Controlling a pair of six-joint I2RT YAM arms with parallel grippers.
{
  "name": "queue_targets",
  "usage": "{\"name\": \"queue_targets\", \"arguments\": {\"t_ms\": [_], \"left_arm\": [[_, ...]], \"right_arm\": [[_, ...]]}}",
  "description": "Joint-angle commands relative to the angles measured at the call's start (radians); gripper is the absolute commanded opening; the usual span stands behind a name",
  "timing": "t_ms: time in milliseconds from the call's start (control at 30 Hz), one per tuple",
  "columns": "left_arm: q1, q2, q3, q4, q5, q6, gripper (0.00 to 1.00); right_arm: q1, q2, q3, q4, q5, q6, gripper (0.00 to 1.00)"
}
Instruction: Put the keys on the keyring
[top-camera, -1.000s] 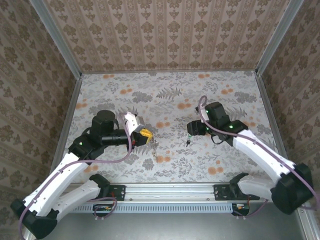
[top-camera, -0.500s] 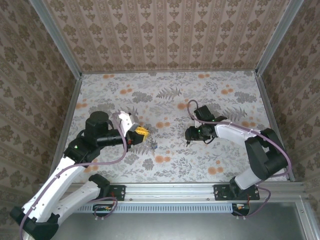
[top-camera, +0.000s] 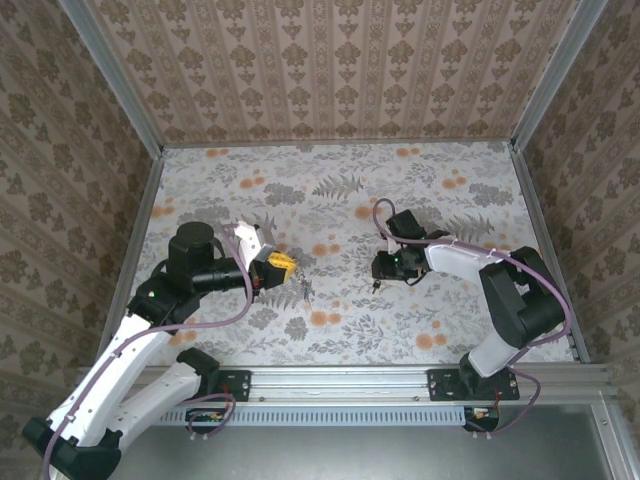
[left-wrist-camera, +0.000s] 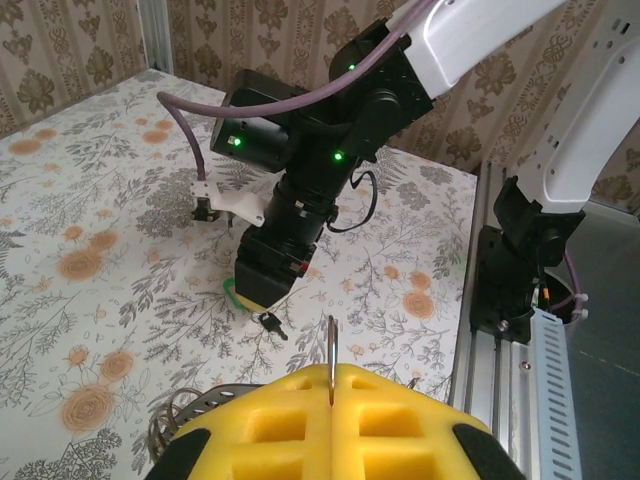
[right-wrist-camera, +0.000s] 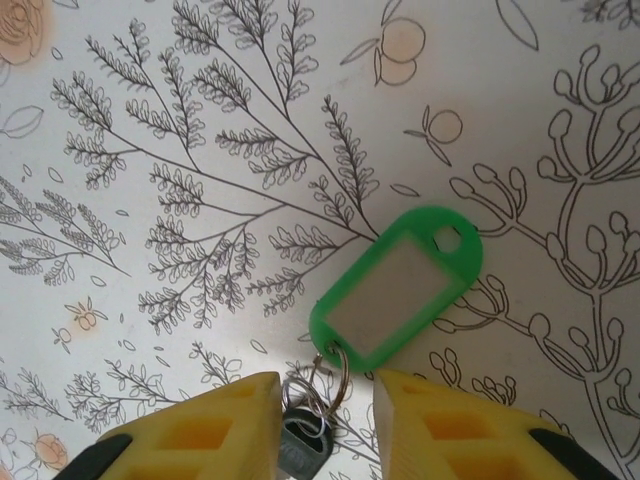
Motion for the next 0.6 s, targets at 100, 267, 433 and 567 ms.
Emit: {"name": "queue_targets", "arguments": {"t_ms": [100, 267, 433, 567], "left_arm": [[0.008, -0.012, -0.002, 0.043, 0.034, -0.022, 0.0], [0.008, -0.012, -0.005, 0.046, 0.037, -0.024, 0.0], [0.009, -0.013, -0.005, 0.048, 0.04, -0.025, 0.0], [0.009, -0.015, -0.006, 0.048, 0.04, -0.026, 0.0]], "right_arm": [[-0.002, 0.044, 0.028, 0.021, -0.031, 0.004, 0.28], [-0.002, 0.047, 0.028, 0.018, -0.026, 0.002, 0.24], [-0.002, 0.047, 0.035, 0.014, -0.025, -0.003, 0.19], [-0.003, 0.045, 0.034, 0.012, -0.025, -0.007, 0.14]]}}
